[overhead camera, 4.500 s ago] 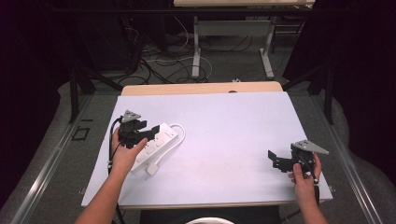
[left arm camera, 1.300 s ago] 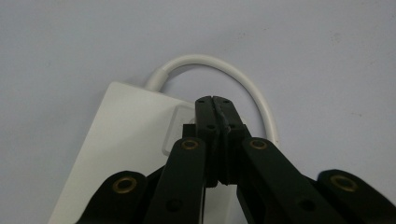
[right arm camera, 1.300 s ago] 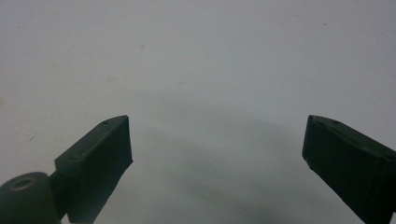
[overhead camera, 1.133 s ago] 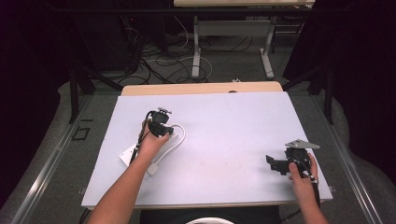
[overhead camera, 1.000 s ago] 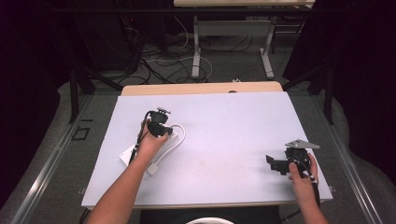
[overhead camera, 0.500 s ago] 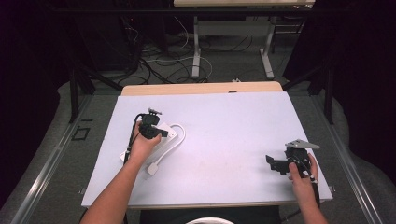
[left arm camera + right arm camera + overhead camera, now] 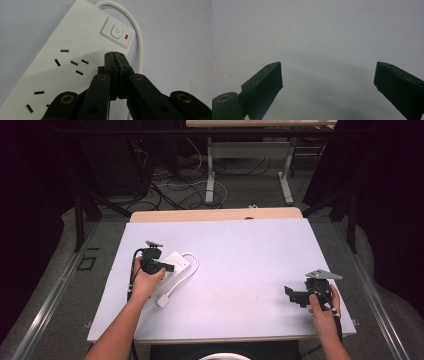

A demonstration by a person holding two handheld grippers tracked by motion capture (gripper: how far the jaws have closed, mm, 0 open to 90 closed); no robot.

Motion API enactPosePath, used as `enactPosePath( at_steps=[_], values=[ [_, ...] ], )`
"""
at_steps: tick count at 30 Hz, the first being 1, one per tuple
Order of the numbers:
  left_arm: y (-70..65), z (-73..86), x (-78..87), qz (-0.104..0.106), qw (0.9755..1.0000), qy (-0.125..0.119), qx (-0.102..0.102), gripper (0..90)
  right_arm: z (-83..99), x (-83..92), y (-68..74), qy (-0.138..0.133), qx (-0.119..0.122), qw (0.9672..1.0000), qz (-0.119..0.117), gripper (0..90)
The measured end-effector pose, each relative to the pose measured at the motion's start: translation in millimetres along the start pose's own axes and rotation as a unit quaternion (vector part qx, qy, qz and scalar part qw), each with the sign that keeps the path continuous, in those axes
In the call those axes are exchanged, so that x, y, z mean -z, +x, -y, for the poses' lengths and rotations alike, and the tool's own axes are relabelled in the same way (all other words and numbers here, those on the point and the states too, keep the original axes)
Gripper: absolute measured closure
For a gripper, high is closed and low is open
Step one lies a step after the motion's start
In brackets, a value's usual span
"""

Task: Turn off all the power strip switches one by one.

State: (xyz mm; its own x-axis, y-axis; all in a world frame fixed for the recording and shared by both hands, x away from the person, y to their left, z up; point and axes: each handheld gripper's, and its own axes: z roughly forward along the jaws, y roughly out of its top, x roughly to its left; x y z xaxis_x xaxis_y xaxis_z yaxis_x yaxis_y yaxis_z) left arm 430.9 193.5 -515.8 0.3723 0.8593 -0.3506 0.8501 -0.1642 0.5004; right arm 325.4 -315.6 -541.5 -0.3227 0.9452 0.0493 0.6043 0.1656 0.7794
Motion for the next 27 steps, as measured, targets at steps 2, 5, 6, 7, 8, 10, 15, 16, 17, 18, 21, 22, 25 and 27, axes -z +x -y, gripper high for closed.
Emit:
enactPosePath(
  at_steps=[2,5,6,7,8,10,15,16,17,18,21,22,25,27],
  values=[
    [0.5,2.8,0.6,-0.002,1.0,-0.003,0.003,90.0,0.1,-0.3,0.7,0.001,-0.002,1.0,0.0,7.6],
    [2.1,5.9,2.6,-0.002,1.0,-0.006,0.007,90.0,0.0,-0.2,0.9,0.001,-0.002,1.0,0.0,7.6],
    [2.6,6.6,3.4,0.005,0.9999,-0.003,0.012,90.0,-0.1,-0.2,0.6,0.0,0.0,1.0,0.001,7.6],
    [3.3,7.5,4.4,0.007,0.9999,-0.002,0.014,90.0,-0.1,-0.1,0.9,0.0,-0.002,1.0,0.001,7.6],
    [3.2,8.7,4.2,0.004,0.9998,-0.007,0.018,90.0,0.0,-0.2,0.8,0.0,-0.003,1.0,0.001,7.6],
    [4.4,10.0,5.5,0.006,0.9998,-0.005,0.017,90.0,0.0,-0.1,0.7,0.001,-0.003,1.0,0.001,7.6],
    [8.2,14.1,5.7,0.007,0.9996,-0.007,0.026,90.0,0.0,-0.1,0.9,0.0,-0.002,1.0,0.001,7.6],
    [9.3,14.8,5.5,0.009,0.9996,-0.004,0.026,90.0,0.0,-0.2,1.1,0.001,-0.002,1.0,0.002,7.6],
    [9.1,15.8,4.9,0.011,0.9993,-0.009,0.036,90.0,0.0,-0.3,0.7,0.0,0.0,1.0,0.001,7.6],
    [10.3,16.5,5.0,0.012,0.9992,-0.012,0.036,90.0,0.0,-0.3,0.7,0.0,0.0,1.0,0.002,7.6],
    [11.6,17.4,5.3,0.017,0.999,-0.011,0.04,90.0,0.2,-0.5,0.8,0.001,-0.002,1.0,0.002,7.6],
    [11.7,17.5,5.3,0.017,0.9989,-0.011,0.041,90.0,0.2,-0.5,0.8,0.001,-0.002,1.0,0.002,7.6],
    [11.1,17.8,4.3,0.016,0.9989,-0.011,0.043,90.0,0.2,-0.5,0.8,0.001,0.002,1.0,0.002,7.6],
    [11.9,18.8,3.7,0.018,0.9989,-0.007,0.043,90.0,0.2,-0.5,0.6,0.001,0.002,1.0,0.002,7.6]
  ],
)
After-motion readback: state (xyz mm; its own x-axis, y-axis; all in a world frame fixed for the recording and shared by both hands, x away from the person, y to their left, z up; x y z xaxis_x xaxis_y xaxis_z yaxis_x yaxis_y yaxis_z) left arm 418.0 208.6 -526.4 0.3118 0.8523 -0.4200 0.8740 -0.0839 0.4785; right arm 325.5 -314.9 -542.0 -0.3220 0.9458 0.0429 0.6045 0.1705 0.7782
